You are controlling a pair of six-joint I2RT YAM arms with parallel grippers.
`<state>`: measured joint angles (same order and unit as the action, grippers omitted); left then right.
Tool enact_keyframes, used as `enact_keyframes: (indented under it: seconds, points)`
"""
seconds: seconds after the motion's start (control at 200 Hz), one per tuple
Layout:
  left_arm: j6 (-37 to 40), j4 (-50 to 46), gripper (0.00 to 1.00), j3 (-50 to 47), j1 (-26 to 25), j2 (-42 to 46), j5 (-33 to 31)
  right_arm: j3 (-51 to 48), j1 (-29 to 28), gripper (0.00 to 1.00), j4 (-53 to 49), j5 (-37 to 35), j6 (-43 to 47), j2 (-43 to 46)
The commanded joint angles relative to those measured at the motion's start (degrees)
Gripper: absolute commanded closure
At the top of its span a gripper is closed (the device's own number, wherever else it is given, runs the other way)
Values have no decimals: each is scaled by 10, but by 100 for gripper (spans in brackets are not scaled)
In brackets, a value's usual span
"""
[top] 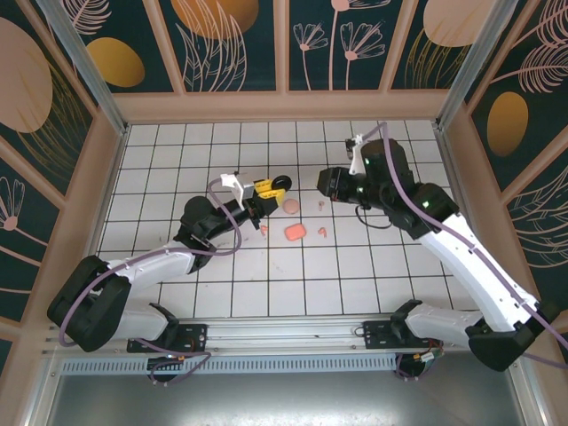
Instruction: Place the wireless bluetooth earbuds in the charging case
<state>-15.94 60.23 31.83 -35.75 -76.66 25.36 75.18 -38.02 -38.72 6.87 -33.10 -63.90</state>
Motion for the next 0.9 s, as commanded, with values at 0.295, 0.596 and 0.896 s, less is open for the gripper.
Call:
enact_keyframes:
  seconds: [0.295,0.596,0.896]
  points:
    - [-201,-240,100,-15,13,8,-181,-201,1,64,82,-31,-57,62]
    - [-180,-394,100,29,118,-27,-80,-254,1,62,169,-5,-37,28]
    - [-139,-457,100,70,188,-93,-44,-256,0,62,212,4,-17,-18]
